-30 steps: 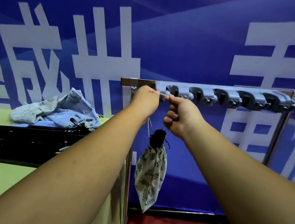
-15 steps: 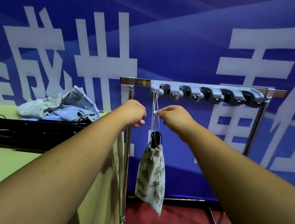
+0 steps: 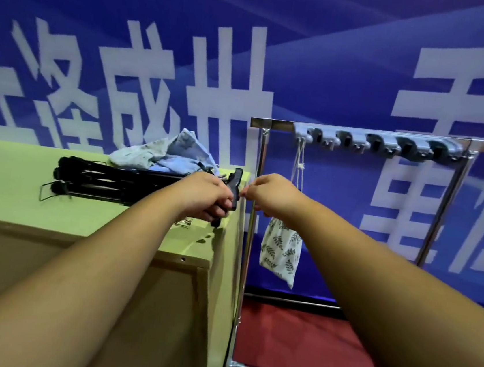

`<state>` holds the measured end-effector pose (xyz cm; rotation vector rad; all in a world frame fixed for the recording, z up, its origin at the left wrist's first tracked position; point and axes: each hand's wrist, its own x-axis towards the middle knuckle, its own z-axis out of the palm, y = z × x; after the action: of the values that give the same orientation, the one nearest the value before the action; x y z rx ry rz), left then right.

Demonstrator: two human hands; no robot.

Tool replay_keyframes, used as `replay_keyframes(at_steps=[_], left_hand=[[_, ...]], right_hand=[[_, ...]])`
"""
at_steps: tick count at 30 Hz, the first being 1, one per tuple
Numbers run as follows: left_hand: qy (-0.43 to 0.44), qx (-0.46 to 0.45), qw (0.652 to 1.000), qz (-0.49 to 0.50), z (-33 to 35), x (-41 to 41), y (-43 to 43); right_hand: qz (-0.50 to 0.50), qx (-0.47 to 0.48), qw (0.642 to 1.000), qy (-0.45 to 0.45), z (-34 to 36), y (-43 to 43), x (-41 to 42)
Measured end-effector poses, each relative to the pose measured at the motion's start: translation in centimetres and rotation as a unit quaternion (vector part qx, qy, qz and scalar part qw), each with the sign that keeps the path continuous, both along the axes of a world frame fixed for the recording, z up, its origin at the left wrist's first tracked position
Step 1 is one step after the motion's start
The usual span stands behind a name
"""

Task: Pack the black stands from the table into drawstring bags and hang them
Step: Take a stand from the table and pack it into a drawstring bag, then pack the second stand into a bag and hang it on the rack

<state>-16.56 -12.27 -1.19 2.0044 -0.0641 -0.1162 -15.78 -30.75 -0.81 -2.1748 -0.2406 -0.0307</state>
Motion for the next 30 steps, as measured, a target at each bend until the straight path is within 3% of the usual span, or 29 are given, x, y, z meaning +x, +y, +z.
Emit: replay_keyframes(at_steps=[16, 22, 26, 30], left_hand=[[-0.035, -0.041, 0.992, 0.114, -1.0, -0.3, 14.1], [-0.078, -0.016, 0.987, 0.142, -2.1, 5.0, 15.9], [-0.169, 0.153, 0.967, 0.112, -2.3, 9.6, 15.2], [-0.177, 0.275, 0.942, 0.08, -2.0, 14.4, 14.0]], right_hand=[[0.039, -0.007, 0.998, -0.044, -1.0, 11.4, 1.6], [0.032, -0.112, 0.98, -0.164, -3.4, 13.6, 5.4], [0.003, -0.258, 0.911, -0.322, -5.9, 13.5, 8.6], [-0.017, -0.256, 0.915, -0.311, -8.1, 13.2, 10.6]])
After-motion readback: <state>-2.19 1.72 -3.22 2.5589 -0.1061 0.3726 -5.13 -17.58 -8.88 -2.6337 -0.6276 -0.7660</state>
